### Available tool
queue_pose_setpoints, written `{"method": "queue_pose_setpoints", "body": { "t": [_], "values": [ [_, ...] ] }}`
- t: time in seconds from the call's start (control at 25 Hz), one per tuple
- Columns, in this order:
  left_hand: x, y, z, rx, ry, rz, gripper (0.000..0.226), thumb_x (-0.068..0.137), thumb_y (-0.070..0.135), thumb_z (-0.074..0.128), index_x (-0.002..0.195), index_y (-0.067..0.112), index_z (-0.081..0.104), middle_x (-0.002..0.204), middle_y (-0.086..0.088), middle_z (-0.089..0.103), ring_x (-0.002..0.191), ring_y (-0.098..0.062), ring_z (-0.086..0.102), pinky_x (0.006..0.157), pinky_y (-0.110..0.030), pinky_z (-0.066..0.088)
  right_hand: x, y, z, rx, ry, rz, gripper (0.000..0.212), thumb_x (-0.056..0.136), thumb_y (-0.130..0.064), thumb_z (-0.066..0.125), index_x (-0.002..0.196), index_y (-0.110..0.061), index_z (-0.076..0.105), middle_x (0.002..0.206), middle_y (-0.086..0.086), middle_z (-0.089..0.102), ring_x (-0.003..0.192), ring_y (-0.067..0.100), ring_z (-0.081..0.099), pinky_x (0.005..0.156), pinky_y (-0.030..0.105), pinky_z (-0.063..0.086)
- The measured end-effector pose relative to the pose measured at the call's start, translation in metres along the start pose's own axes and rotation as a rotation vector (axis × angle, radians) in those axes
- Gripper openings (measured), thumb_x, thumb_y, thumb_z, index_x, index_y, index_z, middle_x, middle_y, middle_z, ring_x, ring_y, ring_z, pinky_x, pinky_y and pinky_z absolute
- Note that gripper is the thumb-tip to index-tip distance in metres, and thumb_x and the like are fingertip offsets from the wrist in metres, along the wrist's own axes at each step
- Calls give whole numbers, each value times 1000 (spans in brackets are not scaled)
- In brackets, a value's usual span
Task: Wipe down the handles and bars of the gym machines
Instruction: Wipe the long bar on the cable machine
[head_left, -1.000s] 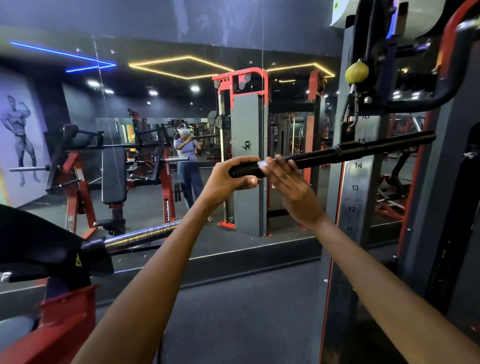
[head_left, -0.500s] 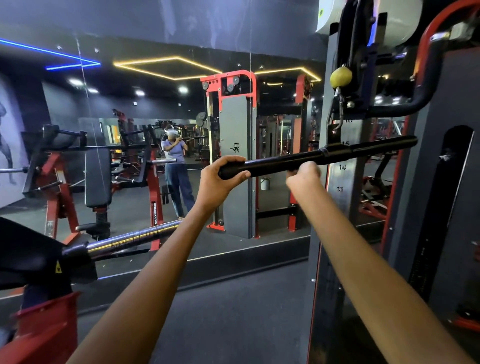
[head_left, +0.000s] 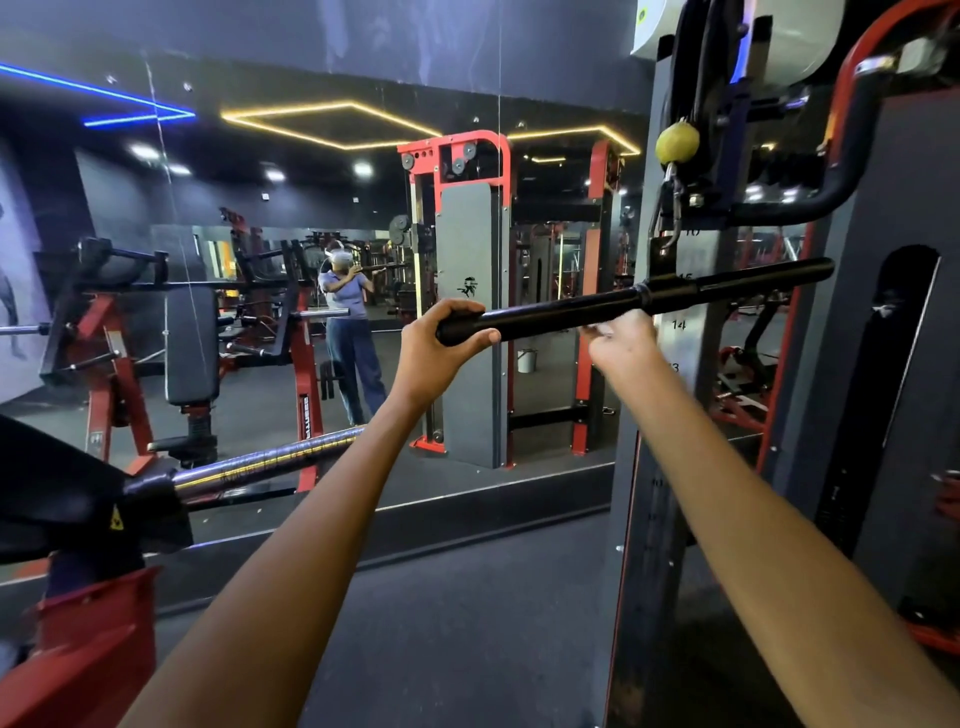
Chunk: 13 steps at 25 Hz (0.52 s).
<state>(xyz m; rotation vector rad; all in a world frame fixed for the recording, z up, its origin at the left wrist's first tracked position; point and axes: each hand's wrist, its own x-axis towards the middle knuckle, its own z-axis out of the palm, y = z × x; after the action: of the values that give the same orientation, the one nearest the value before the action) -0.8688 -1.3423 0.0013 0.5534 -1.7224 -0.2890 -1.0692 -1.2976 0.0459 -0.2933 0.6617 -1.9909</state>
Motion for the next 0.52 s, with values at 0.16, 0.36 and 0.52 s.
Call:
{"method": "queue_pose_setpoints", "body": {
  "t": [0.16,0.36,0.52],
  "values": [
    [0,-3,2,31,10,-18,31,78,16,79,105,16,65,97,10,65,89,12,59,83,-7,45,-31,52,24,-44,-42,81,30,97,0,29,119,-1,49,98,10,56,75,16,54,84,29,53],
    [3,5,4,3,88,-19,29,79,13,77,105,13,65,96,8,66,88,11,61,82,-8,46,-67,87,42,-104,-97,112,27,93,3,28,88,-7,52,77,6,53,66,14,52,95,35,47],
    [3,6,3,28,71,-43,31,79,15,77,107,11,65,97,7,66,88,14,59,82,-7,46,-68,94,31,-201,-263,106,30,94,3,32,80,-9,56,67,5,53,56,11,53,87,33,49]
  ]
}}
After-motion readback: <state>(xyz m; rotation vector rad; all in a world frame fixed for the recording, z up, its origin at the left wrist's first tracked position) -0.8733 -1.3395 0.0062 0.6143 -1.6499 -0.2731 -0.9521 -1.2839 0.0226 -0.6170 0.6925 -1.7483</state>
